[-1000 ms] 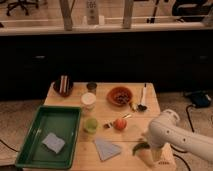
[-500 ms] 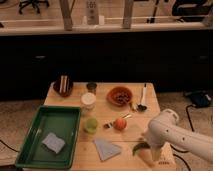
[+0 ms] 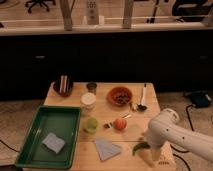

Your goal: Place pepper in plastic cup

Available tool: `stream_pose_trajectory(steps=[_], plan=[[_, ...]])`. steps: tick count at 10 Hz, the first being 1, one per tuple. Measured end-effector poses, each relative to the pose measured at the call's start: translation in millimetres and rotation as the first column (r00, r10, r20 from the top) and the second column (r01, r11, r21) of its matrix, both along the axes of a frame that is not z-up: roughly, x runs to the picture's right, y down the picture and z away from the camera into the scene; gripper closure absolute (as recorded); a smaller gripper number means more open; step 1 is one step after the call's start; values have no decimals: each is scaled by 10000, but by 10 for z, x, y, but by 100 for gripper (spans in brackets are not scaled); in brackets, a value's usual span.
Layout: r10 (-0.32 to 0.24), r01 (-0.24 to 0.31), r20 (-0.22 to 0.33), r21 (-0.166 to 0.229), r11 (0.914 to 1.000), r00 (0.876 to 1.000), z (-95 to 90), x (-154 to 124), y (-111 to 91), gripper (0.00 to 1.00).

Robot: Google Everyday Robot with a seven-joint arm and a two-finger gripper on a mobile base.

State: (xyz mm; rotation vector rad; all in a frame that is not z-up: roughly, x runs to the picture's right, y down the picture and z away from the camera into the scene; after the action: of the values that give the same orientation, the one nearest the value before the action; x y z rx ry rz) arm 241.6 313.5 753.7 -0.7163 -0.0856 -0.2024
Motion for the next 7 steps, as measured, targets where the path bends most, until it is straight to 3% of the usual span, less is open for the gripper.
stream_pose_trajectory(steps=[7], plan=[[311, -312, -173, -52, 9995, 9994, 16, -2, -5, 20]])
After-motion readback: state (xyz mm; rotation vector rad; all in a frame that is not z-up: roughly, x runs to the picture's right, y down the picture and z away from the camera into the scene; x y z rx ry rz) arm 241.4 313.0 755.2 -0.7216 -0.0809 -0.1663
